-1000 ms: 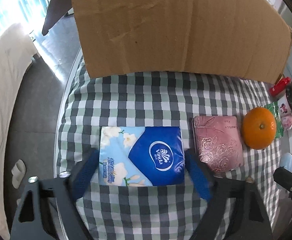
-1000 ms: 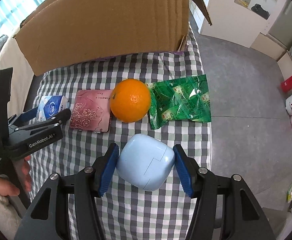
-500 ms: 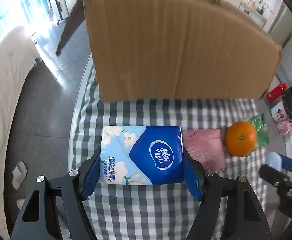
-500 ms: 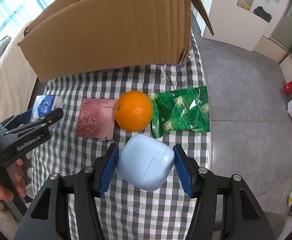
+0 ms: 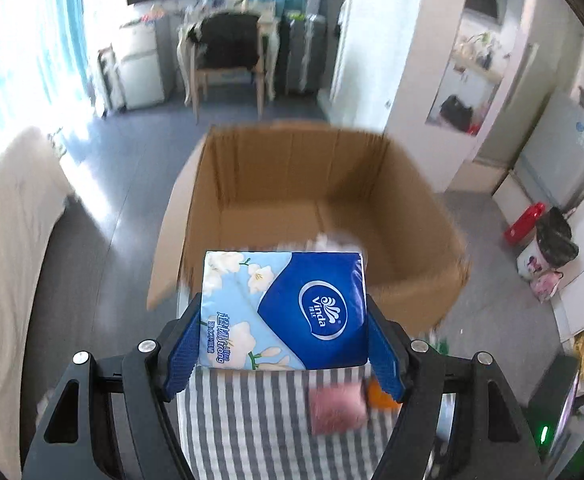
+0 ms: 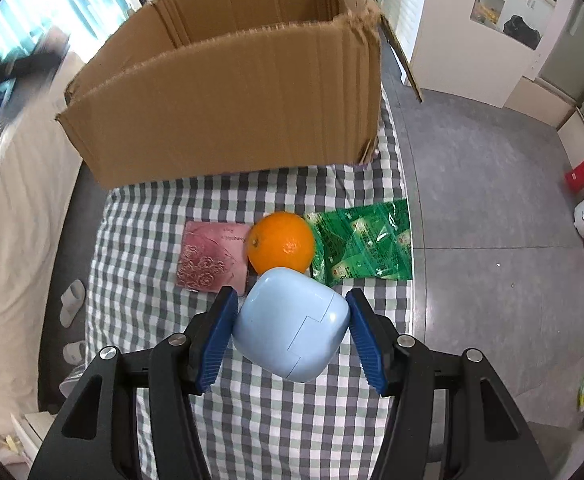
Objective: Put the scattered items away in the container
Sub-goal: 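Carry the tissue pack and earbud case into the box and release both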
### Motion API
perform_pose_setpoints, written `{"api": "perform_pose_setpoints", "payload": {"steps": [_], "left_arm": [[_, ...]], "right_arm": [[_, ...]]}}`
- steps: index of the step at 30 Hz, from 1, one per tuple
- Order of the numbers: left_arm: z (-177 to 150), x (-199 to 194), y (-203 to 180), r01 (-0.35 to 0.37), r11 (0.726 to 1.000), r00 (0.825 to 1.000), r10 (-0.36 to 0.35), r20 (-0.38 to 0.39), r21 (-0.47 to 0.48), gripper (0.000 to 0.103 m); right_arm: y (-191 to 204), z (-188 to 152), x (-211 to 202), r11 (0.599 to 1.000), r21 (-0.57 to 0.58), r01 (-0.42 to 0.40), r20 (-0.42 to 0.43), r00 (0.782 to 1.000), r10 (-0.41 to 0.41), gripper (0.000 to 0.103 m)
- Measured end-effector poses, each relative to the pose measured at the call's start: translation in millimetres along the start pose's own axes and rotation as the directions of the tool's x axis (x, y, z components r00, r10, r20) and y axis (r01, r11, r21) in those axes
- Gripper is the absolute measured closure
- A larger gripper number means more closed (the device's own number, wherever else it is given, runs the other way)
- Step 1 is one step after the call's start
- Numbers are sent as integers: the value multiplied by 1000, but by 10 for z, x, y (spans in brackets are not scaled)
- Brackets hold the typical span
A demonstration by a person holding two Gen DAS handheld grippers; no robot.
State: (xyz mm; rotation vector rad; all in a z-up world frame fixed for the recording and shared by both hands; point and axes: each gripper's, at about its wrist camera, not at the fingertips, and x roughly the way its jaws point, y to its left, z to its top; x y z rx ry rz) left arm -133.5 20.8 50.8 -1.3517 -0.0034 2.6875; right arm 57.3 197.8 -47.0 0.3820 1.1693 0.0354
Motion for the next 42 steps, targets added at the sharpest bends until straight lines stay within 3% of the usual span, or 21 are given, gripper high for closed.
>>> {"api": "perform_pose_setpoints", "payload": {"steps": [3,8,11,13,20,24,30,38,40,41,42], "left_arm": [[288,286,-26,-1,1000,1000,1,29,5,29],[331,749,6,9,999,1000,-9,-20,-36,28],[199,951,9,-37,999,996,36,-76,-13,15],[160,1025,-4,-30,1000,995,29,-99,-3,12],[133,840,171,-42,998,994,38,-99,-38,10],[72,643,423,-51,995,993,42,-108,-80,10],[-74,410,673,-90,989,989,75,-129,-114,10],[-296,398,831,-149,981,981,130,-147,-122,10],[-345,408,854,-160,977,978,138,-154,-141,10],[-368,412,864,-165,975,977,142,-158,-149,10],[-392,413,873,-171,973,976,145,-161,-158,10]], "right_arm": [[16,17,-29,1000,-8,4,7,1000,-4,47],[18,4,4,1000,-7,5,-4,1000,-5,47],[-13,-15,36,1000,6,12,-17,1000,-12,47],[-26,-14,45,1000,13,20,-24,1000,-19,47],[-62,211,-224,998,57,6,15,1000,-7,47],[40,544,-610,1000,29,-7,111,994,4,47],[238,1065,-1003,999,-23,-43,256,966,48,47],[474,1572,-566,991,-123,-57,294,951,92,47],[485,1623,-437,985,-142,-99,310,941,139,45],[479,1638,-394,983,-145,-110,313,937,151,32],[475,1649,-365,985,-141,-102,317,938,143,26]]}}
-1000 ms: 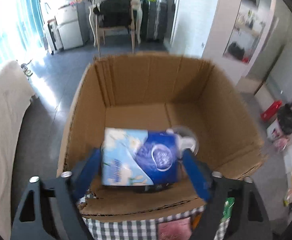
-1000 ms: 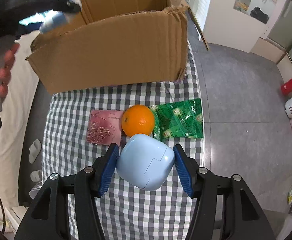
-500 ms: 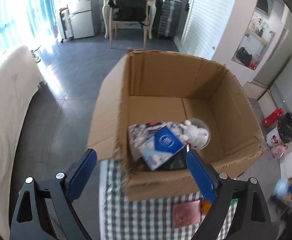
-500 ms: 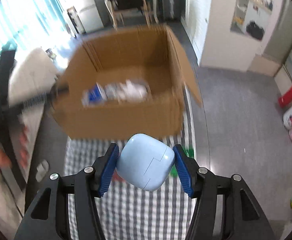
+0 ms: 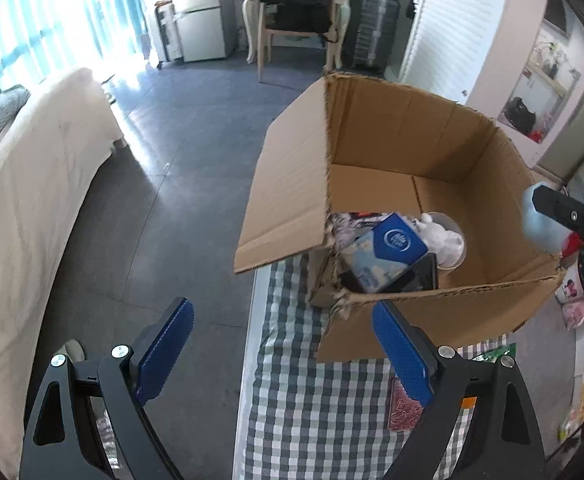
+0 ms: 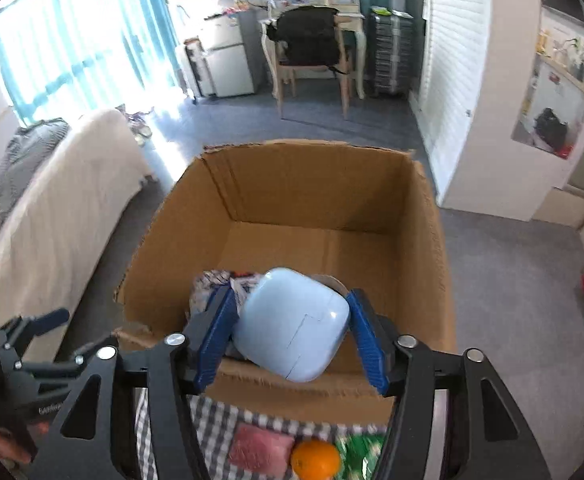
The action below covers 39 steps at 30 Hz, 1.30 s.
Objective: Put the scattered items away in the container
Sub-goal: 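Carry the tissue pack and earbud case into the box and release both, then lower the left gripper onto the pink rose-embossed case and grasp it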
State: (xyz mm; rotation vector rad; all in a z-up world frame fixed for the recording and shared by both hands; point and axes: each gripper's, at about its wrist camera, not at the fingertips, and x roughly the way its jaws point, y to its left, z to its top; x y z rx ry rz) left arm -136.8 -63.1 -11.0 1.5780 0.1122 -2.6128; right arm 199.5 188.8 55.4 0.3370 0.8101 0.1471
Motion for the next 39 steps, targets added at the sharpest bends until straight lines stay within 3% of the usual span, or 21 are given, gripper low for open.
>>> {"api": "perform_pose_setpoints", "payload": {"steps": [2,7,12,21,27,34,37,39], "left_arm": [[-38,4,13,-6,1000,1000,6,-6,-14,10],[-94,-94,-60,-7,1000,1000,7,-18,-29,10],[-311,-104,-391,98,995,994,-98,-41,10,10],[-1062,602,-1149,266,956,952,-240,-190,123,10],[-1327,882,-1400,238,941,960,-190,-205,242,10],[-1354,912,-1493,196,925,976,-151,-160,327,10],[-1347,868,-1452,204,925,976,-166,-140,320,24],[-1339,856,-1433,211,924,974,-171,-148,320,25]], "right_arm": [[-8,14,-31,1000,-4,26,17,1000,-26,23],[-109,-39,-257,1000,6,-2,31,1000,2,23],[-377,-251,-421,999,42,-23,-31,999,25,23],[-901,-962,-353,992,127,16,-159,987,5,23],[-1131,-1235,-185,979,194,60,-200,980,-20,23],[-1141,-1391,-158,972,227,61,-223,975,-9,23],[-1134,-1403,-186,969,239,54,-216,976,-1,23],[-1126,-1409,-198,968,244,53,-213,977,0,23]]}}
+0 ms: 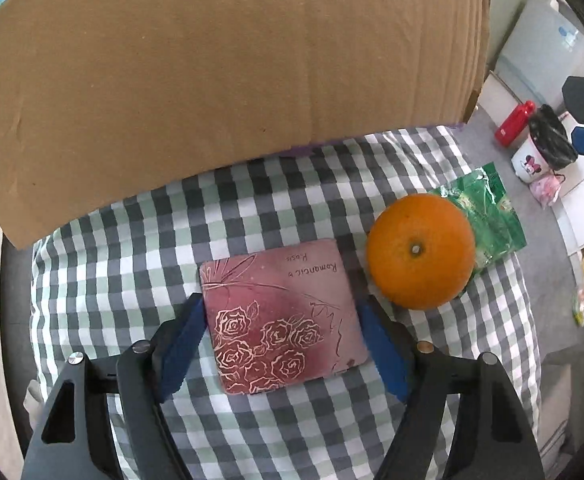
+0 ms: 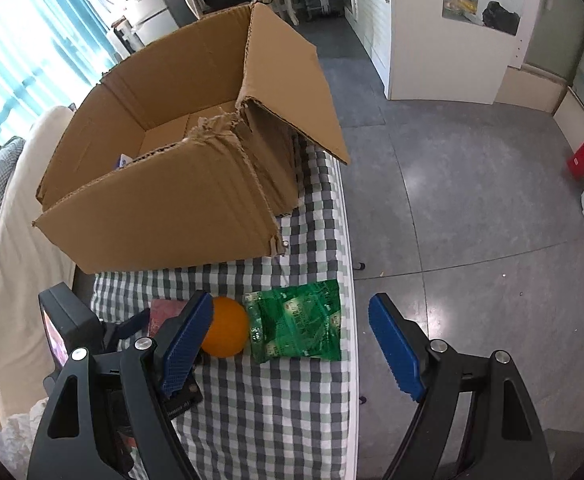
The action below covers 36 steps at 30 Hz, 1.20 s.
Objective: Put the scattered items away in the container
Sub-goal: 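Lower the left gripper onto the pink rose-embossed case and grasp it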
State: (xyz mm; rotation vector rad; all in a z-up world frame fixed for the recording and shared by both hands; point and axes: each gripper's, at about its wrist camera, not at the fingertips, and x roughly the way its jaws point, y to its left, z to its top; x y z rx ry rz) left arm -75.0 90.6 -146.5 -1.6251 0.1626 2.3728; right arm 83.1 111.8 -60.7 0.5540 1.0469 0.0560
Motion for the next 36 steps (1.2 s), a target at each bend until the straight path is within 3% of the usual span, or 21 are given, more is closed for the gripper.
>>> {"api": "perform_pose_setpoints", "payload": {"steps": [13,14,15,20,22,23,24,26,28,36], "left_arm": [[-43,-379,367,12,999,999,-10,36,-51,30],[-43,-430,423,7,998,999,-4,44,-58,48],[-40,-481,484,-3,998,999,6,49,-62,76],[-46,-635,737,6,998,999,-2,50,-68,79],[-90,-640,808,54,996,998,-51,42,-77,79],[-146,-676,908,96,992,995,-93,36,-87,73],[-181,-666,935,123,987,992,-120,30,-102,42],[-222,-589,984,153,977,988,-156,-5,-149,0],[-299,-543,1033,194,962,980,-199,-11,-191,0],[-538,-287,1142,200,941,973,-224,-61,-272,0]], "right_arm": [[242,-108,15,1000,-14,-5,-15,1000,5,23],[274,-119,20,1000,-17,-8,-17,1000,7,23],[310,-130,26,1000,-21,-9,-19,1000,8,23],[428,-169,45,999,-28,-17,-29,999,16,23],[488,-190,46,999,-35,-15,-30,999,14,23],[515,-192,41,999,-38,-16,-29,999,15,23],[543,-194,35,999,-41,-18,-29,999,16,23],[598,-209,35,999,-47,-17,-29,999,16,23],[628,-220,31,998,-53,-15,-28,1000,14,23],[623,-311,77,999,-38,-5,-43,999,3,23]]}}
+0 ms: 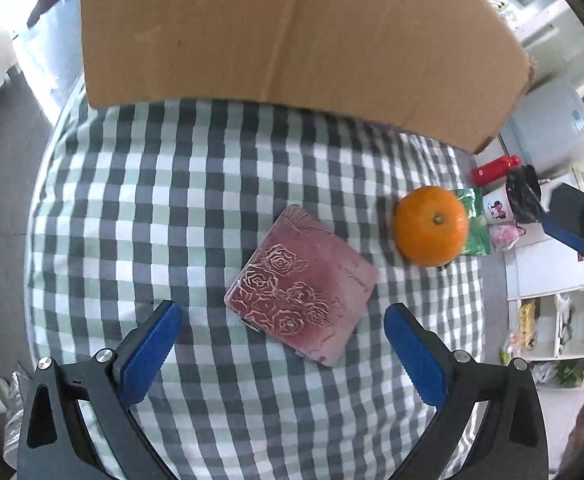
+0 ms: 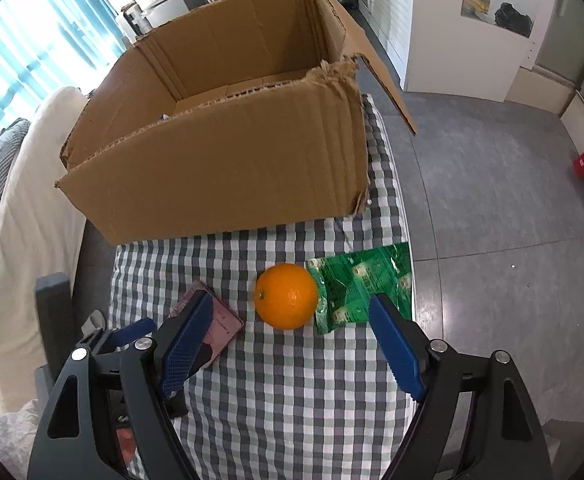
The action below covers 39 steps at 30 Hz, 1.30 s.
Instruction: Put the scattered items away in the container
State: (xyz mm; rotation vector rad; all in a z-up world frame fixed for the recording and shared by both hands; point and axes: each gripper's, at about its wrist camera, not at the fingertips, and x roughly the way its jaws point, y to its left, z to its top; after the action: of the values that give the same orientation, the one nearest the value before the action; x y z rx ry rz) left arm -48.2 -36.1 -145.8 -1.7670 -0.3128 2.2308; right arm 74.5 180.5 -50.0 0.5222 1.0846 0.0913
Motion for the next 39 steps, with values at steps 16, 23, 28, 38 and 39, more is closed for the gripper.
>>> {"api": "perform_pose_setpoints", "payload": {"steps": [16,23,28,38,39], "left_arm": [[143,-112,110,13,1000,1000,-14,21,20,72],[-14,-324,573,129,992,989,-130,-76,-17,75],[-93,-328,693,253,963,962,-261,-85,-91,45],[-175,-422,416,203,977,972,-193,-131,63,21],[-180,-461,491,201,979,973,-194,-128,46,51]], "right_arm": [[-61,-34,22,1000,23,5,-2,1000,-5,23],[-59,-34,28,1000,9,1,-6,1000,-1,23],[-29,-52,-5,1000,-1,1,-3,1000,-1,23],[0,-87,-14,1000,-8,-7,-8,1000,6,23],[-2,-89,-17,1000,-8,-6,-7,1000,6,23]]}}
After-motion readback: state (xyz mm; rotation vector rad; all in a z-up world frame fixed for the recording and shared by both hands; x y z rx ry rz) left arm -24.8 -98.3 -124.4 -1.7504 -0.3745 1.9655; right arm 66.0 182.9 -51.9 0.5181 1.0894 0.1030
